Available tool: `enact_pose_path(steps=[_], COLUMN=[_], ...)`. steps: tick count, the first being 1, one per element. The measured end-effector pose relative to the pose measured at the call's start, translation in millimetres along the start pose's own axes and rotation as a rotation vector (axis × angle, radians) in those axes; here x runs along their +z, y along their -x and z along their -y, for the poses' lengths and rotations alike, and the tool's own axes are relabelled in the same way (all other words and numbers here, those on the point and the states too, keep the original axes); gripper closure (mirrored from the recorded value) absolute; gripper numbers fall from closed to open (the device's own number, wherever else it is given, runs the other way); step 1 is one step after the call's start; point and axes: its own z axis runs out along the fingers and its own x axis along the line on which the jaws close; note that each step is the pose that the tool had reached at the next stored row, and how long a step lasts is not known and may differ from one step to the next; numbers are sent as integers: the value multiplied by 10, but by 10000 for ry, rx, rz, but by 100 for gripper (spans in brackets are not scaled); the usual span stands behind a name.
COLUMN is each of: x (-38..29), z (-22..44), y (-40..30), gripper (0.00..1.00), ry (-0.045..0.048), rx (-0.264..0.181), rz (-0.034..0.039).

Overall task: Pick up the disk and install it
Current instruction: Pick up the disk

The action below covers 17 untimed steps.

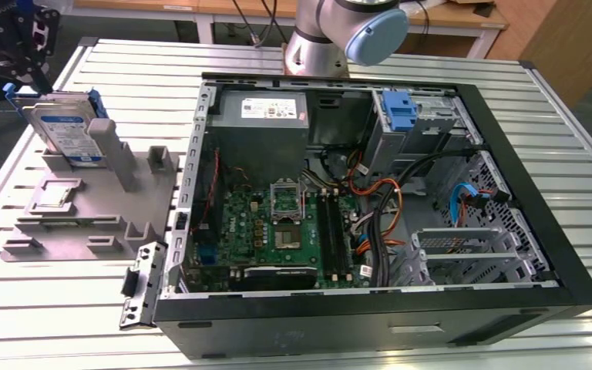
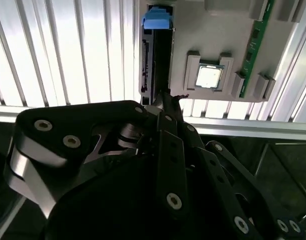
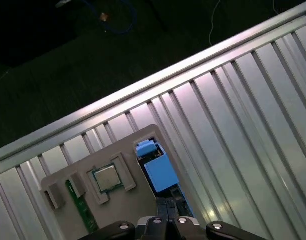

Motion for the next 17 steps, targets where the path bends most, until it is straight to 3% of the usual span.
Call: enact_pose_path(steps=[17], x=[14], z=[0], y=[0], gripper=[89], ry=[65], rx=[-2837], rz=[-125])
